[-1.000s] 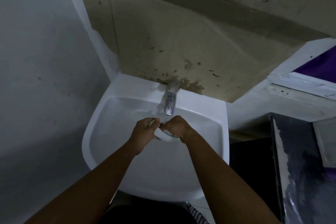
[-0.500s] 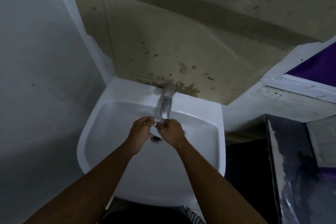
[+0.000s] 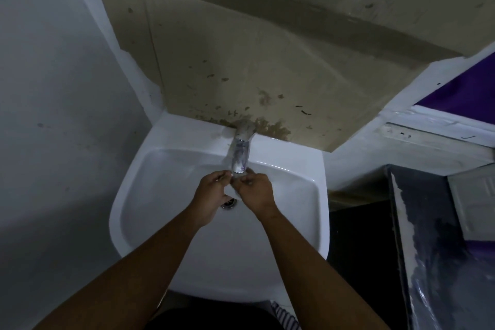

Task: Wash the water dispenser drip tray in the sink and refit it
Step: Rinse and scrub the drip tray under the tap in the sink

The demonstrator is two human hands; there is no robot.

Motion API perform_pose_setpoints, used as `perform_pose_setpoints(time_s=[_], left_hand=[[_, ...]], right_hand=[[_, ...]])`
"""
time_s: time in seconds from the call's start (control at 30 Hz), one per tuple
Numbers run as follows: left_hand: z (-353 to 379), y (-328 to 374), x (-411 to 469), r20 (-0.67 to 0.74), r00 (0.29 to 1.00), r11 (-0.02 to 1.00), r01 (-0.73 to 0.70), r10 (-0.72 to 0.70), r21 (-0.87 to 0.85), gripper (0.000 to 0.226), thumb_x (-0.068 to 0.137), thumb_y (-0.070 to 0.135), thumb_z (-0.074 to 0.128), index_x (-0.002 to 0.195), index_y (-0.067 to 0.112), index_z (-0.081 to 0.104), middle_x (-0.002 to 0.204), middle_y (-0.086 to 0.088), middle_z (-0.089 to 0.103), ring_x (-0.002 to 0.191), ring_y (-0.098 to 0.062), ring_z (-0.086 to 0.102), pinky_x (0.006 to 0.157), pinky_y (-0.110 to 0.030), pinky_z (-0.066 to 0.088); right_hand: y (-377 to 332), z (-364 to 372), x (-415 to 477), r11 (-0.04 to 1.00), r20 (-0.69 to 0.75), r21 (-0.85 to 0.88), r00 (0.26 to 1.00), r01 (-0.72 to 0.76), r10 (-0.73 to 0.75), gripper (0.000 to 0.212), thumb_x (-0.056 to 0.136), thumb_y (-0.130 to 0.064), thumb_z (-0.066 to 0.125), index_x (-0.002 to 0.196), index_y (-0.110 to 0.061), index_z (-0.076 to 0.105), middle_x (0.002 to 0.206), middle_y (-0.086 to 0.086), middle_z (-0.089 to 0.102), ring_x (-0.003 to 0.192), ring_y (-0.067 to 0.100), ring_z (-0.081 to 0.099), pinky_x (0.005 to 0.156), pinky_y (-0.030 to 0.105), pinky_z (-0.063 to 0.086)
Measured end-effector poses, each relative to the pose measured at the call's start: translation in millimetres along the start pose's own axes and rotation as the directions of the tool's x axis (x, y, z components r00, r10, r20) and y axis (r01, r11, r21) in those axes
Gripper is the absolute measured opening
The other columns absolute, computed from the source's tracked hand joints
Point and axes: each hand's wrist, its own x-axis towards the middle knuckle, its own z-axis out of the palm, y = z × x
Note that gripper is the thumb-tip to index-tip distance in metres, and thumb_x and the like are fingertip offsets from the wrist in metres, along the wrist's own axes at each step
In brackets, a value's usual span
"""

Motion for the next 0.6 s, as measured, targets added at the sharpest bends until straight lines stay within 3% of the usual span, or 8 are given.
perform_pose_setpoints(time_s=[0.13,0.2,0.33,0.43,0.53,0.6], left_hand=[[-3.3,-5.0,-5.0,0.048,0.999,1.000,0.022,-0.022,-0.009,0.021,0.096,0.009,0.048,0.110,0.008,0.064,0.113,-0.016,0.066,0.101,-0.028,0.065,0.087,-0.040,0.054],[-4.3,-5.4,-7.0,0.061,0.998,1.000,0.015,-0.015,-0.008,0.020,0.097,0.009,0.047,0.107,0.010,0.064,0.112,-0.017,0.066,0.100,-0.026,0.065,0.082,-0.035,0.054],[-6.4,-3.7,-8.4,0.088,0.996,0.999,-0.001,-0.003,0.050,0.022,0.098,0.012,0.046,0.111,0.010,0.064,0.115,-0.017,0.064,0.106,-0.028,0.064,0.082,-0.037,0.055],[-8.4,-3.3,-7.8,0.088,0.995,0.989,-0.060,0.049,0.131,0.026,0.098,0.015,0.046,0.116,0.011,0.064,0.118,-0.015,0.065,0.106,-0.026,0.065,0.093,-0.042,0.053],[-7.9,-1.7,-8.2,0.068,0.995,0.983,-0.088,0.078,0.160,0.022,0.097,0.016,0.048,0.107,0.017,0.067,0.113,-0.013,0.068,0.099,-0.022,0.068,0.088,-0.040,0.056],[-8.8,-1.9,-9.8,0.050,0.994,0.976,-0.102,0.094,0.193,0.019,0.095,0.016,0.051,0.100,0.018,0.069,0.108,-0.015,0.069,0.097,-0.026,0.069,0.087,-0.046,0.056]], right_hand=[[-1.9,-9.3,14.5,0.981,0.193,-0.046,0.961,-0.190,0.196,0.033,0.077,-0.012,0.072,0.050,-0.008,0.054,0.051,-0.001,0.047,0.050,0.006,0.044,0.047,0.016,0.033],[-5.0,-13.2,20.4,0.973,0.219,-0.094,0.949,-0.210,0.226,0.039,0.074,-0.013,0.073,0.046,-0.013,0.047,0.054,0.002,0.044,0.049,0.005,0.040,0.049,0.021,0.030],[-7.7,-17.1,24.5,0.973,0.268,-0.148,0.940,-0.177,0.212,0.034,0.076,-0.019,0.073,0.052,-0.009,0.051,0.065,0.011,0.049,0.055,0.012,0.043,0.056,0.027,0.032],[-6.0,-11.2,20.5,0.984,0.238,-0.061,0.955,-0.166,0.175,0.028,0.079,-0.016,0.071,0.058,-0.004,0.057,0.064,0.011,0.050,0.057,0.015,0.045,0.057,0.027,0.033],[-4.3,-4.5,17.3,0.982,0.186,0.032,0.966,-0.188,0.179,0.018,0.076,-0.011,0.068,0.062,-0.001,0.064,0.061,0.009,0.053,0.050,0.011,0.045,0.049,0.021,0.035],[-0.9,-6.0,17.6,0.967,0.217,0.097,0.953,-0.235,0.210,0.017,0.076,-0.007,0.066,0.059,-0.006,0.064,0.058,0.005,0.056,0.050,0.008,0.048,0.053,0.019,0.037]])
